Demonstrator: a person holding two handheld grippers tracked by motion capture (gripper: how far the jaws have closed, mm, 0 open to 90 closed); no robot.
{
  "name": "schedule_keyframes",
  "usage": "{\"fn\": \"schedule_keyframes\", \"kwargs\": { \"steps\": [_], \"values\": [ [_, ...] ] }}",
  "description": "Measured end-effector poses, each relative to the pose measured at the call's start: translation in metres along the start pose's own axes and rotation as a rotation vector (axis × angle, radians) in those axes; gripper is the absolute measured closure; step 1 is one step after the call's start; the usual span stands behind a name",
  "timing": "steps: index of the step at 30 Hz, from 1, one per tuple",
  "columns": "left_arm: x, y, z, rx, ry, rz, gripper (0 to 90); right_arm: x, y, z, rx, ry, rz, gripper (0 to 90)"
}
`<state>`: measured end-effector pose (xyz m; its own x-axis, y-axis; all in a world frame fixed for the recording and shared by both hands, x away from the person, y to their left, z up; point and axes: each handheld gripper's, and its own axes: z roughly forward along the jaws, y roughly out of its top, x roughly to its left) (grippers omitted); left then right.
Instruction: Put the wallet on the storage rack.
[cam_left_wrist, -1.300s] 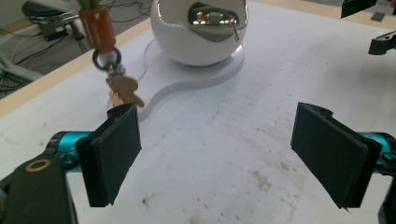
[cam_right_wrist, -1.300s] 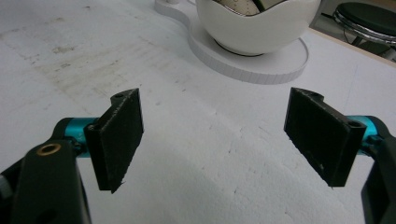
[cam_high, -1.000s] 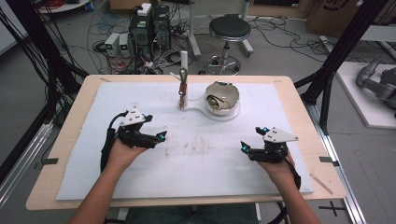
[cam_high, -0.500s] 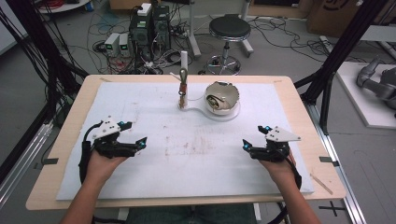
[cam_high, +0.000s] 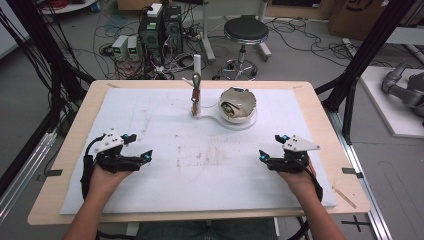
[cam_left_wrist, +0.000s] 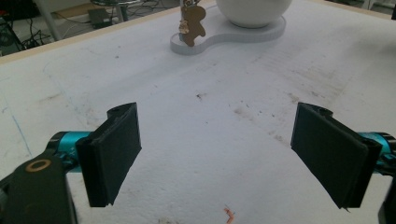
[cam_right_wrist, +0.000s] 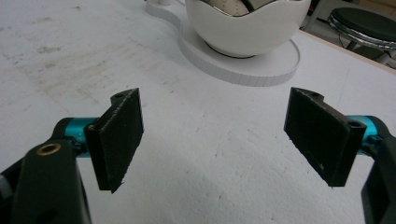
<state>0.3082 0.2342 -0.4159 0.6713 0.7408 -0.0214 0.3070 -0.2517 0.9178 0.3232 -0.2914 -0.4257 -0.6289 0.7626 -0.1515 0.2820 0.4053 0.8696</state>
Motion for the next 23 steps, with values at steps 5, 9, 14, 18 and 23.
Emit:
{"fn": "schedule_keyframes", "kwargs": {
  "steps": [5,9,14,18,23],
  "values": [
    [-0.0027,0.0006,0.0039,0.008,-0.013,0.014,15.9,0.0023,0.0002,-0.003,-0.005,-0.004,-0.007,20.2],
    [-0.0025,-0.0011,0.0044,0.013,-0.015,0.01,15.9,0.0001,-0.0008,-0.004,-0.003,-0.013,-0.001,20.2],
    [-0.001,-0.0053,0.0055,0.027,-0.021,0.004,15.9,-0.0022,-0.0015,-0.0032,-0.001,-0.019,0.01,20.2],
    [0.002,-0.0071,0.0074,0.033,-0.021,-0.004,15.9,-0.0013,-0.0015,-0.0012,0.005,-0.017,0.006,20.2],
    [0.0047,-0.0079,0.0087,0.035,-0.025,-0.01,15.9,-0.0003,-0.0014,-0.0016,0.005,-0.016,0.005,20.2]
  ]
}}
